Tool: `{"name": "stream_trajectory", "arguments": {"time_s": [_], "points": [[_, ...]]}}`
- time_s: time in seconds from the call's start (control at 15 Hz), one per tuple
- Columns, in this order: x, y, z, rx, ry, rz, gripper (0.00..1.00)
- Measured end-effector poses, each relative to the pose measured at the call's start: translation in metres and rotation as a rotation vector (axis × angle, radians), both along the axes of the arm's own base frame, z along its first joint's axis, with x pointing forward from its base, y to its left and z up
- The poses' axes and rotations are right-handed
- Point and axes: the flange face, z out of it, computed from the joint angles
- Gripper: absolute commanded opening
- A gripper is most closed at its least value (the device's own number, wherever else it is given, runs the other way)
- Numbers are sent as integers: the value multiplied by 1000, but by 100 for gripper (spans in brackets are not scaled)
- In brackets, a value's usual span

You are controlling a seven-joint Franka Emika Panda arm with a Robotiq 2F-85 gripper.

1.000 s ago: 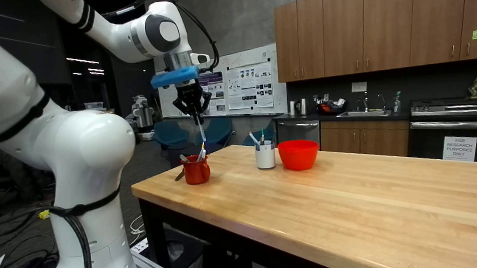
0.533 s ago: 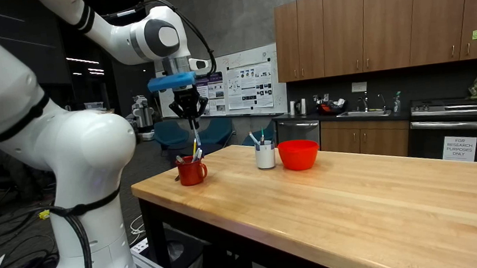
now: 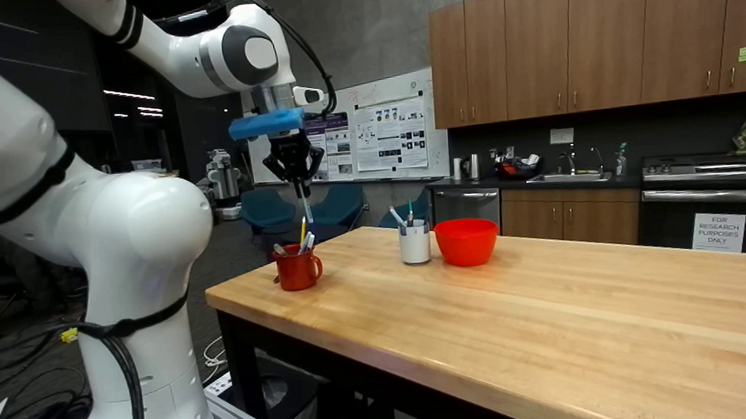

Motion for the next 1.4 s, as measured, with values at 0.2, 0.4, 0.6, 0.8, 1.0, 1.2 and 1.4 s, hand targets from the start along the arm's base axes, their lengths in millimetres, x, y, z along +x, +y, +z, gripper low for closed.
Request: {"name": "stream_trajectory", "arguments": {"time_s": [0.2,0.4,0.6,0.8,1.0,1.2,1.4], "points": [[-7,5,8,-2,-11,16,3],[-16,12,10,-9,5,40,3],[-20,17,1,-17,34,56,3],[-21,18,-14,-21,54,60,38],[-16,17,-29,-15,50,57,55],[-9,13,-34,-4,40,47,74],[0,4,-29,4,4,17,95]]}}
